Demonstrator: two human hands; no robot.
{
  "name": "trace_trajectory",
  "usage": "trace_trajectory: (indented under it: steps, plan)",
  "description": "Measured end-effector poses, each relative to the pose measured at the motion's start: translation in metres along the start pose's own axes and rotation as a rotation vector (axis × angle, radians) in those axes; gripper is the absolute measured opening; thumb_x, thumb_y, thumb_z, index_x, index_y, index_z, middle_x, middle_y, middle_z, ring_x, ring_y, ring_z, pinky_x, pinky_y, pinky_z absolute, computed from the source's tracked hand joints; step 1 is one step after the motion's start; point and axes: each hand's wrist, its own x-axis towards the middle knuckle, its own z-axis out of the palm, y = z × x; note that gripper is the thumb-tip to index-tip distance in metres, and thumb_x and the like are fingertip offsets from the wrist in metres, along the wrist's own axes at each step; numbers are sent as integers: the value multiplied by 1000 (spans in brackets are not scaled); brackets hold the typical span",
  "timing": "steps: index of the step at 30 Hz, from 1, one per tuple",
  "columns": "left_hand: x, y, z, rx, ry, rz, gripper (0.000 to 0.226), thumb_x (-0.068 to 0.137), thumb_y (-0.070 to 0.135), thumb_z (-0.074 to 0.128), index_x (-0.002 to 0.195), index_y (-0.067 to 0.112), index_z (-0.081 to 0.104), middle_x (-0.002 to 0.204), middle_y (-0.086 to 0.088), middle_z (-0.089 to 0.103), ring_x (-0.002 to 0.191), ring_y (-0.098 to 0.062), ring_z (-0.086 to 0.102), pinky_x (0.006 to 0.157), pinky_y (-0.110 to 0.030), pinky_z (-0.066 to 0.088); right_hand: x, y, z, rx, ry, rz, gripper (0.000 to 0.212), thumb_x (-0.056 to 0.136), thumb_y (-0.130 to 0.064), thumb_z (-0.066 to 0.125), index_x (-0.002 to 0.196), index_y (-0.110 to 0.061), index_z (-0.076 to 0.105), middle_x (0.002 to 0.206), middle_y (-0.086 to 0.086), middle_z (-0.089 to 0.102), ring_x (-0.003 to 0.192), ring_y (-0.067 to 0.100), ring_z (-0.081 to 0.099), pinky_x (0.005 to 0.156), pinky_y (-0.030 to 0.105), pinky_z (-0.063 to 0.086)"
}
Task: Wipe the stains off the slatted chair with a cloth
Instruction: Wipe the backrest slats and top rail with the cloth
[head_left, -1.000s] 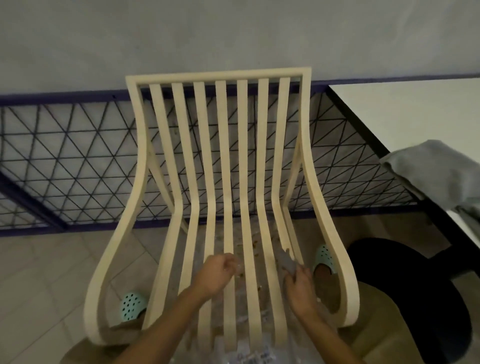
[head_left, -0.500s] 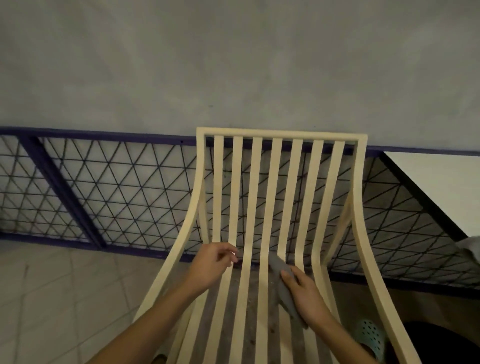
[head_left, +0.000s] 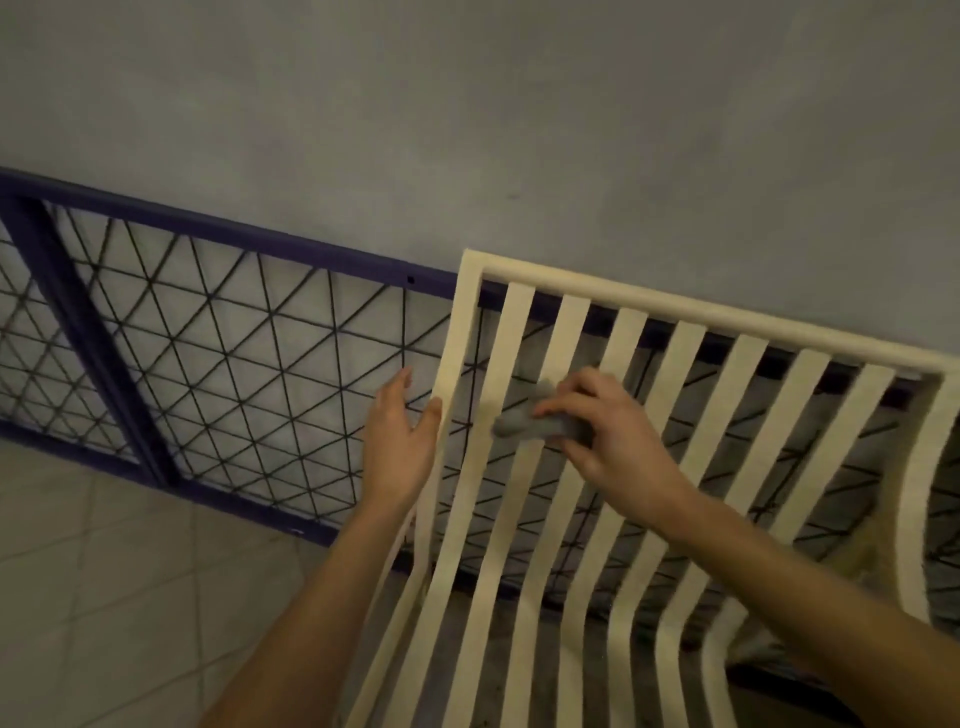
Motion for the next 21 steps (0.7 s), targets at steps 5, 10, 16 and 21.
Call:
trace_trajectory:
  steps: [5,10,16,21]
  plan:
    - [3,-37,4,13,-111,-21,34,100,40,44,130,31,58,108,5,68,92,-6,63,78,-28,53,101,11,-3,-358,105,-370,24,86,-12,59,103,-20,74,116,7,58,111,29,48,88,43,41]
    - [8,-44,-1,-30,-269,-233,52,93,65,39,134,38,54,109,9,62,99,-13,61,88,-36,48,122,48,36,-521,-21,-474,26,85,-5,66,108,-15,73,126,10,59,126,33,48,104,50,39]
    - [0,-45,1,10,-208,-182,46,93,64,41,119,33,62,106,2,62,86,-17,65,76,-41,58,111,51,58,-558,-87,-524,27,90,-24,55,110,-15,70,119,12,58,121,32,48,113,45,26]
    - [5,-44,0,-264,-399,-361,39,92,63,44,122,40,54,76,-16,68,44,-21,55,46,-31,50,93,54,95,-562,-95,-597,23,96,-28,51,102,-15,69,107,9,60,111,29,53,118,42,22]
